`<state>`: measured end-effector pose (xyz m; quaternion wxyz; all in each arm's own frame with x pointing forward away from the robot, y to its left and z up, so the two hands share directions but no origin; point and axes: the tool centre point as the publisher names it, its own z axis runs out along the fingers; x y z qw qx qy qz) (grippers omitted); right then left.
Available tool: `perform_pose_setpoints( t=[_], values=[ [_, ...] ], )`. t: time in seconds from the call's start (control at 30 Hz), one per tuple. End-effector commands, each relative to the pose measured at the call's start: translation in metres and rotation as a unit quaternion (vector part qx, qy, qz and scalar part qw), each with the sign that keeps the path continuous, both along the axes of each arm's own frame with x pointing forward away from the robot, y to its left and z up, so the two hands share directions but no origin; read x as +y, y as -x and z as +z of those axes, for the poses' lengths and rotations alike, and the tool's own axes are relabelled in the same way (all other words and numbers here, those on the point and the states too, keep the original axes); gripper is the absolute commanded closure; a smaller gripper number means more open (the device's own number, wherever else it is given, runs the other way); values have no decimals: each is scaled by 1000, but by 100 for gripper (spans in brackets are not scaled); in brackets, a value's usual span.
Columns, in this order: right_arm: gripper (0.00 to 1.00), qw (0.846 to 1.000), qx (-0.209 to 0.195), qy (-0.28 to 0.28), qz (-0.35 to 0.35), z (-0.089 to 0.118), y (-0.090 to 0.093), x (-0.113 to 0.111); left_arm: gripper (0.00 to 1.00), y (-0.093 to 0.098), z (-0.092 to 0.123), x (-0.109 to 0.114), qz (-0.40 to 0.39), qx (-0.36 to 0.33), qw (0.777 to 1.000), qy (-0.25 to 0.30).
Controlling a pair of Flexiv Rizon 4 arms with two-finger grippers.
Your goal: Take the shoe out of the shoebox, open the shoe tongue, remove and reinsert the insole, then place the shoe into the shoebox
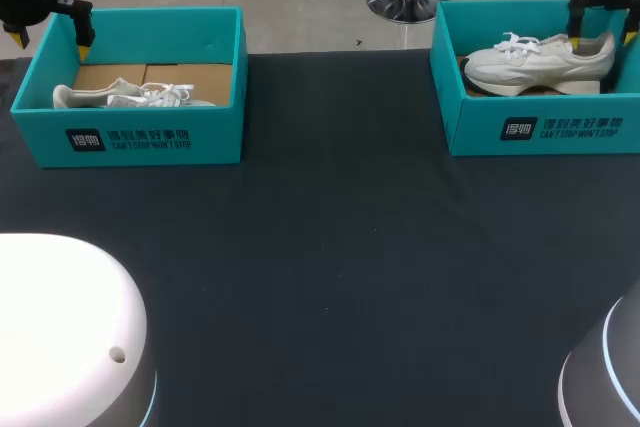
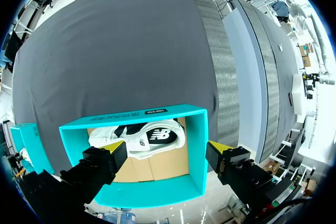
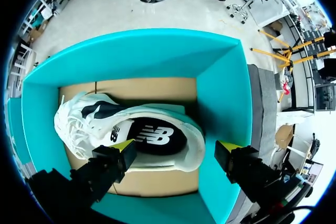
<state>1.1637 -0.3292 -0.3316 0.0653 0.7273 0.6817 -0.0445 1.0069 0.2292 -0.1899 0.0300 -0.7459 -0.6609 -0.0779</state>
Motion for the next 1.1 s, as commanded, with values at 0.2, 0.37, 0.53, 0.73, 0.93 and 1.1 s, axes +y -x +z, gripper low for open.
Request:
perform_pose_setpoints(
  t=[0.2, 0.37, 0.53, 0.73, 0.93, 1.1],
  values=[
    [0, 1000, 13, -4, 4, -13, -12, -8, 0, 1, 1, 0, 0, -1, 1000, -1],
    [0, 1000, 16, -6, 8, -17, -13, -9, 0, 1, 1, 0, 0, -1, 1000, -1],
    [0, 1000, 18, -7, 11, -21, -16, -10, 0, 1, 1, 0, 0, -1, 1000, -1],
    [72, 1000, 21, -4, 9, -24, -17, -13, 0, 1, 1, 0, 0, -1, 1000, -1],
    [100, 1000, 23, -1, 2, -25, -14, -17, 0, 1, 1, 0, 0, -1, 1000, -1],
    [100, 1000, 18, 3, 0, -21, -14, -22, 0, 1, 1, 0, 0, -1, 1000, -1]
  ],
)
